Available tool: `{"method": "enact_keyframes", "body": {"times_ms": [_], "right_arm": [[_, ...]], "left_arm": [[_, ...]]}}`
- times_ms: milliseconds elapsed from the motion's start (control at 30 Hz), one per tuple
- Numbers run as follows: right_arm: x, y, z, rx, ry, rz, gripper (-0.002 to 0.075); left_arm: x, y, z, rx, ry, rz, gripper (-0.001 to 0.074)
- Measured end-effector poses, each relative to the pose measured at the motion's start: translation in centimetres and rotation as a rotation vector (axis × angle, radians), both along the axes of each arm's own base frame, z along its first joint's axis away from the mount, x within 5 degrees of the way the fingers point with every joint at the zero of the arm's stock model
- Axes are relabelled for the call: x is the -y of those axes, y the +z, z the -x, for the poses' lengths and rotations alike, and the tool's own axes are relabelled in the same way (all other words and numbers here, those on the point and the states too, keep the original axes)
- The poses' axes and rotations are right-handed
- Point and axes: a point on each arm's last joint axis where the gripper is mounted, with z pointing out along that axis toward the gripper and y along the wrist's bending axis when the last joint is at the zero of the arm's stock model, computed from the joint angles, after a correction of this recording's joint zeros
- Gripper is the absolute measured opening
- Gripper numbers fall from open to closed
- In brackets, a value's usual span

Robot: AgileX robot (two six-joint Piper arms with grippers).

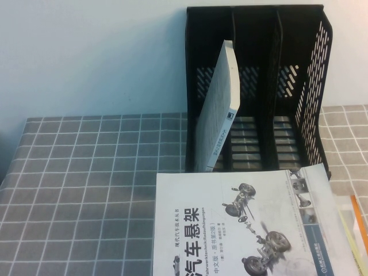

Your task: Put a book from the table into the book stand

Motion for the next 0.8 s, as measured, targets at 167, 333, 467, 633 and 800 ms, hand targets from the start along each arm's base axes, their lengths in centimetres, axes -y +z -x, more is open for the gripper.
{"method": "enact_keyframes", "body": {"times_ms": [167, 333, 467, 633, 800], "right_arm": [[-1.8, -1.1, -1.6, -0.205, 0.206, -0.051, -0.0003], [-3.2, -1.7, -4.1, -0.278, 0.385, -0.101, -0.0003], [-3.5, -2.9, -6.4, -0.363, 0.435, -0.103, -0.0003], [-3.5, -5.0, -9.0, -0.458, 0.472, -0.083, -0.0003], [-3.7, -6.4, -11.0, -0.498, 0.486, -0.107, -0.0003]], "left_arm": [[1.8, -0.2, -1.2, -0.198, -0.211, 0.018, -0.0004], [4.1, -0.4, -2.8, -0.293, -0.484, 0.096, -0.0004], [4.7, -0.6, -4.5, -0.317, -0.56, 0.15, -0.0004], [5.0, -1.3, -6.5, -0.362, -0.602, 0.197, -0.0004], [5.4, -2.2, -7.8, -0.425, -0.661, 0.239, -0.0004]]}}
